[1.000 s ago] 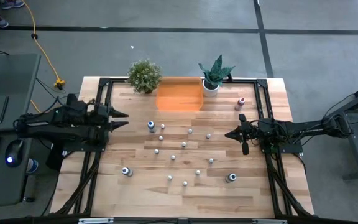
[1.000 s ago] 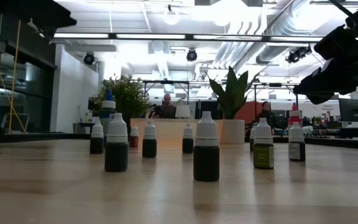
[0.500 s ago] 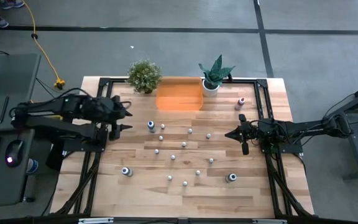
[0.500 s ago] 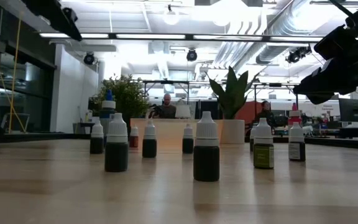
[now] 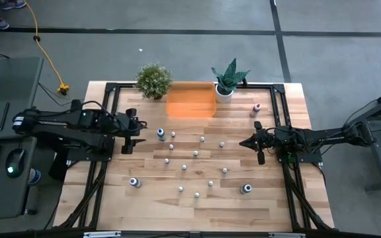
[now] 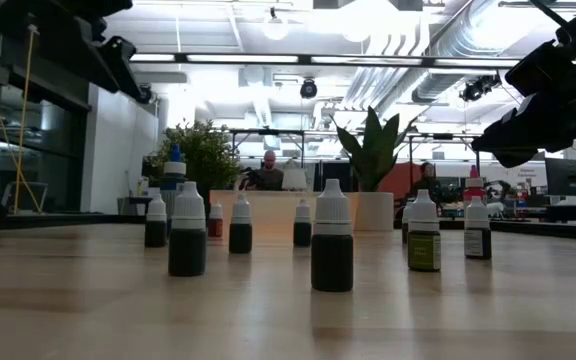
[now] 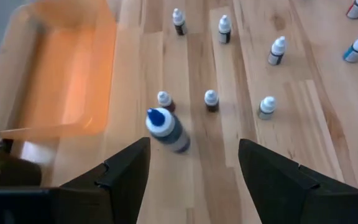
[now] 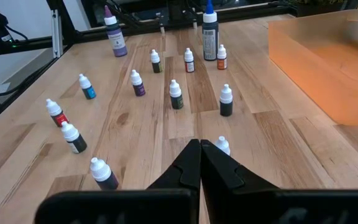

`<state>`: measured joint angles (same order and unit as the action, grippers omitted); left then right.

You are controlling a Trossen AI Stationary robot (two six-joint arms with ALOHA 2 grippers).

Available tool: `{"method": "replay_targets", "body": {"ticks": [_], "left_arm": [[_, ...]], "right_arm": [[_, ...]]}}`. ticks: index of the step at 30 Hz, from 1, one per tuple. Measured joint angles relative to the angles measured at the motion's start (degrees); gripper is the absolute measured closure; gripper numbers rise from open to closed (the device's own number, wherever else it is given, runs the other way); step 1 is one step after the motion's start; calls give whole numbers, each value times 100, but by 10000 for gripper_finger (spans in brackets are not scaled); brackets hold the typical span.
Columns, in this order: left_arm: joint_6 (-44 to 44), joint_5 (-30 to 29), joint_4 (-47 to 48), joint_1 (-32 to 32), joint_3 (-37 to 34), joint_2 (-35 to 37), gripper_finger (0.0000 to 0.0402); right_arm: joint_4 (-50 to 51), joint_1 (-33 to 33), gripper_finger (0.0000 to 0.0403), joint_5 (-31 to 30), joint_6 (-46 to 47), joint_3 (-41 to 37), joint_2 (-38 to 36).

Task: Pick & Place food coloring
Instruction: Put the large blue bottle into the bin

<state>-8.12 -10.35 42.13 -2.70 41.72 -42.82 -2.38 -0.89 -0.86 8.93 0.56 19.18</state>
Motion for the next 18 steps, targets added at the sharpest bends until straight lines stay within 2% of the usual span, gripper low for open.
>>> {"method": "replay_targets", "body": {"ticks": [6,13,18], "left_arm": [[94,-69,-1165,-30,-802,194,160],[236,-132,-2060,-30,-1564,298,160],[159,-561,-2715,129,-1862,296,160]], "right_arm": [[1,-1,402,-1,0,1,-2],[-1,-1,402,-1,0,1,-2],[0,-1,402,0,0,1,-2]]}}
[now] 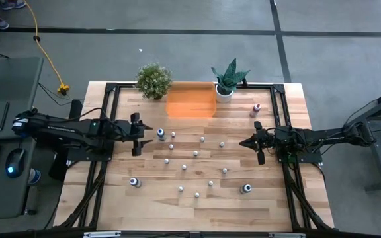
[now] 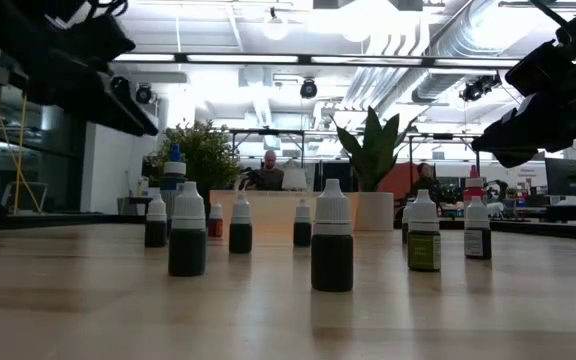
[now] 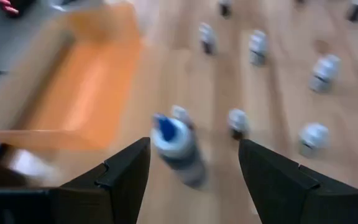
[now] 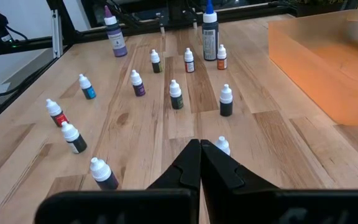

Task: Pick & Place food coloring
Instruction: Put the large blue bottle into the bin

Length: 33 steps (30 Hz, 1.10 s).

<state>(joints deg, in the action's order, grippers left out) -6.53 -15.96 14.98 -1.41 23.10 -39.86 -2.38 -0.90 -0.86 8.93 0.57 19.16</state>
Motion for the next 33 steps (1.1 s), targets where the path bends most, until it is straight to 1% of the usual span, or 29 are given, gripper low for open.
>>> {"method": "replay_targets", "body": {"ticks": [1,4,6,9,13,14,16,21,23,25,28,30,33], "left_arm": [[64,-39,-127,91,-38,0,160],[704,-63,-198,417,-123,-4,160],[956,51,-208,591,-155,-2,160],[870,513,-387,748,-264,-4,160],[815,1450,-1143,830,-548,-53,160],[774,1492,-1250,817,-627,-88,160],[659,1398,-1331,816,-761,-136,160],[528,631,-1543,818,-988,-270,160],[528,504,-1651,822,-996,-332,160],[528,694,-1817,822,-1019,-409,160],[528,1230,-2137,821,-1096,-594,160],[530,1256,-2360,821,-1128,-753,160],[530,1040,-2569,822,-1166,-983,160]], "right_arm": [[1,-1,402,-1,0,0,0],[-3,-1,402,0,0,-1,0],[-1,-1,402,0,0,-1,0],[-1,0,402,0,0,0,0],[-1,-1,402,0,0,-1,0],[-1,-1,402,0,0,0,0],[-1,1,402,0,0,-1,0],[0,0,402,0,0,1,0],[0,0,402,0,0,-1,0],[-1,1,402,0,0,-1,0],[-1,1,402,0,0,0,0],[-1,-1,402,0,0,0,0],[0,0,402,0,0,-1,0]]}}
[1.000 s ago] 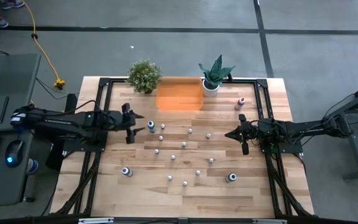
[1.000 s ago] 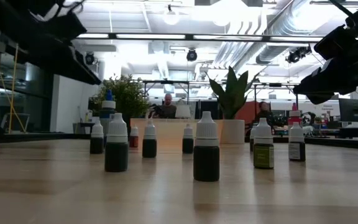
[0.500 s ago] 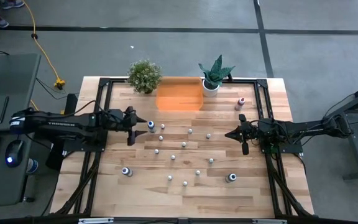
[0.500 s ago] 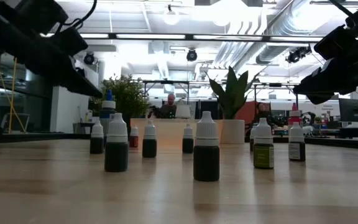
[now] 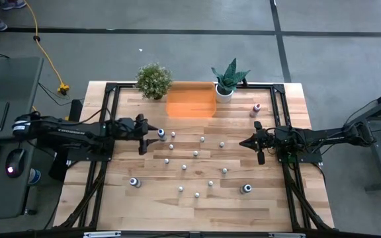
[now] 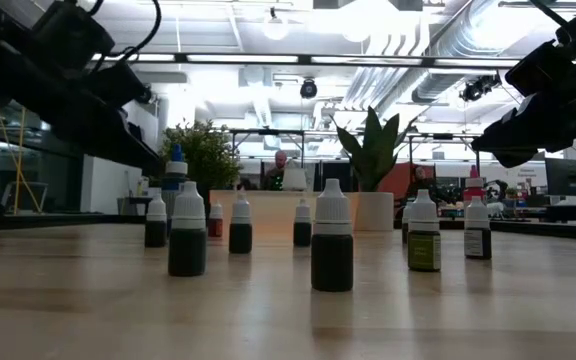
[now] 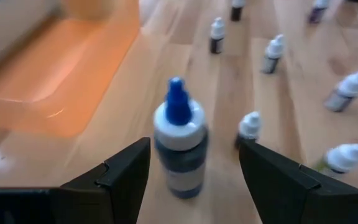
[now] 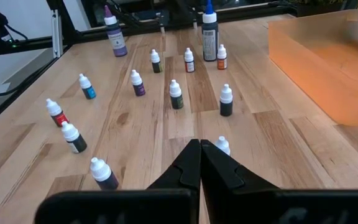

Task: Pick & Place food coloring
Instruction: Put the large blue bottle into the bin

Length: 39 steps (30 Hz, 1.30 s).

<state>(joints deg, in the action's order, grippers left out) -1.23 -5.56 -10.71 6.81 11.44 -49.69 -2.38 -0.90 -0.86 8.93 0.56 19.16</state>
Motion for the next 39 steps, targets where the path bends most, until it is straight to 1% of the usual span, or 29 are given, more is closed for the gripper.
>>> {"method": "replay_targets", "body": {"ticks": [6,10,12,15,18,21,28,31,34,39], "left_arm": [[0,-131,-519,22,0,-399,160],[24,231,-765,131,0,-609,160],[24,308,-858,146,0,-680,160],[24,297,-902,149,0,-683,160],[22,154,-876,149,0,-684,165],[13,29,-881,149,0,-683,186],[2,4,-840,149,0,-682,258],[20,6,-843,149,0,-682,283],[22,11,-849,149,1,-682,299],[44,11,-925,149,0,-682,303]], "right_arm": [[1,1,402,0,0,0,0],[0,1,402,0,0,1,0],[1,1,402,0,0,0,0],[1,0,402,0,0,0,0],[0,0,402,0,0,1,0],[1,1,402,0,0,1,0],[1,1,402,0,0,2,0],[1,1,402,0,0,0,2],[1,0,402,0,0,2,0],[-1,1,402,0,0,2,0]]}}
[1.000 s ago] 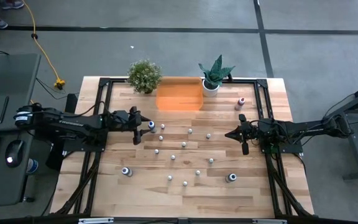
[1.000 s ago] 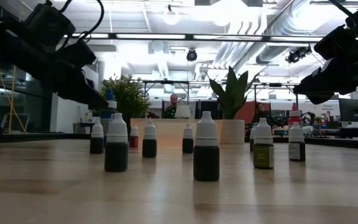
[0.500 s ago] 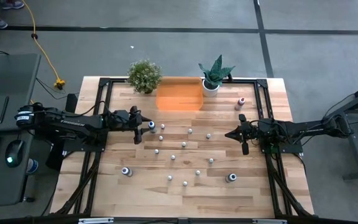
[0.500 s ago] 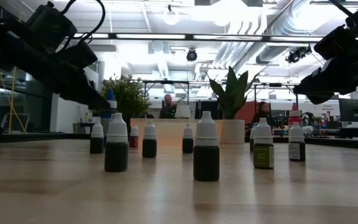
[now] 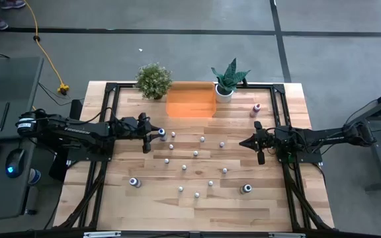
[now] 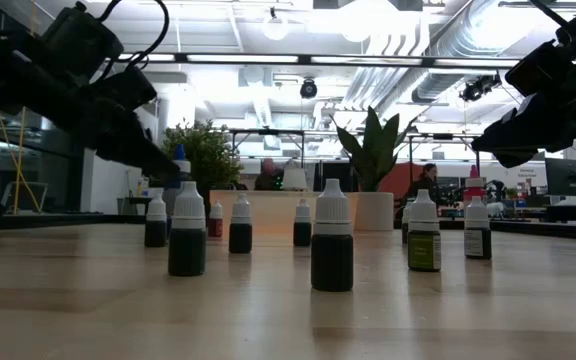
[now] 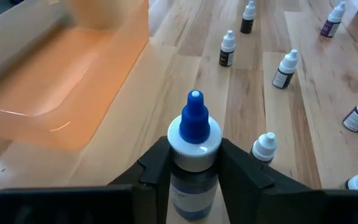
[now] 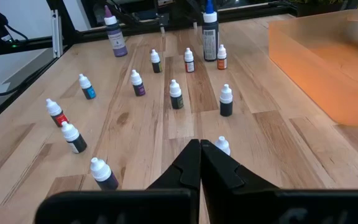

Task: Pick & Place food coloring
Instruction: Put the large blue bottle into the bin

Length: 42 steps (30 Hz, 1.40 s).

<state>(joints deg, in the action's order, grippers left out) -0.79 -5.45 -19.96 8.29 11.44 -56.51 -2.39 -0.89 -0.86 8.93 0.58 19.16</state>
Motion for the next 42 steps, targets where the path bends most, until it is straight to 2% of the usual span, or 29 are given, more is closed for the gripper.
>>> {"method": "replay_targets", "body": {"ticks": [9,14,20,29,35,42], "left_arm": [[852,-180,-2,0,329,0,305],[1341,-821,196,-3,824,2,305],[1640,-1953,1681,-8,2098,-70,306],[1887,-3317,3531,-317,4517,-1415,306],[1898,-3541,4124,-310,5899,-2537,306],[1545,-3600,4067,-306,6943,-3524,306]], "right_arm": [[2,0,402,0,0,-2,0],[2,-1,402,0,0,-1,0],[2,-1,402,0,0,-1,1],[0,0,402,0,0,-2,0],[2,-2,402,0,0,-1,1],[-7,-2,402,0,0,0,0]]}}
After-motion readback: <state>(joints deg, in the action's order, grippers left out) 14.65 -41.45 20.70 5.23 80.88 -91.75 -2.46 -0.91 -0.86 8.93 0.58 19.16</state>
